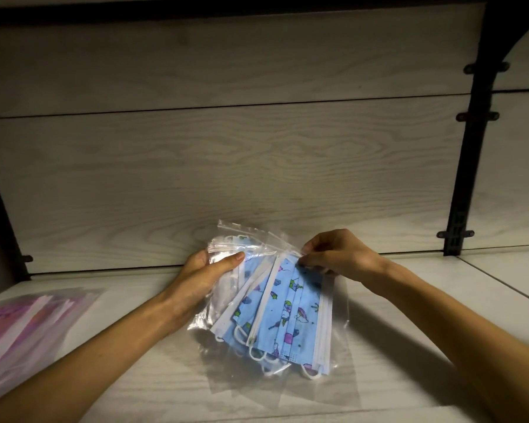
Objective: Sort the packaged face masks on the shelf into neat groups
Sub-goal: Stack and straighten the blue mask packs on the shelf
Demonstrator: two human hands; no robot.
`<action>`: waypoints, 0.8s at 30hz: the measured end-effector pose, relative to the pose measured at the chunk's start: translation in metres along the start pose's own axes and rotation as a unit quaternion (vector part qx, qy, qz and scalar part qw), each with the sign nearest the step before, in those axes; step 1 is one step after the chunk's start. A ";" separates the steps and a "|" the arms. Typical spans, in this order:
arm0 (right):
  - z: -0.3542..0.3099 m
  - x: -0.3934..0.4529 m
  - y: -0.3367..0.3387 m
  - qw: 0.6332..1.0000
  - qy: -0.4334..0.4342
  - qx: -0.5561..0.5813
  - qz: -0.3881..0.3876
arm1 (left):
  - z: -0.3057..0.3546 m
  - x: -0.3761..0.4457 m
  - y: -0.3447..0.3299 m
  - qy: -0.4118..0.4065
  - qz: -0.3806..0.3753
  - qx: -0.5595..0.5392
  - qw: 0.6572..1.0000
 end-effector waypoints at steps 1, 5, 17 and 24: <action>0.000 0.000 -0.001 1.000 -0.007 0.000 -0.003 | 0.000 0.000 0.000 0.002 -0.001 0.013 1.000; 0.000 0.001 0.000 1.000 0.001 0.004 0.006 | -0.004 0.002 0.001 0.021 -0.002 -0.019 1.000; -0.028 -0.010 0.000 0.990 0.118 -0.068 -0.036 | 0.000 0.002 0.001 0.006 -0.006 -0.059 0.998; -0.022 -0.004 -0.013 0.984 0.141 -0.102 -0.037 | 0.001 0.002 -0.003 0.014 -0.073 -0.157 0.985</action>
Point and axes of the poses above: each hand's wrist, its own x-axis towards the middle knuckle, its own y-axis out of the back of the hand, z = x × y, the point moved 5 cm from there along x, towards the middle knuckle, and after that the axes turned 14 degrees about x, right-handed, at the moved point
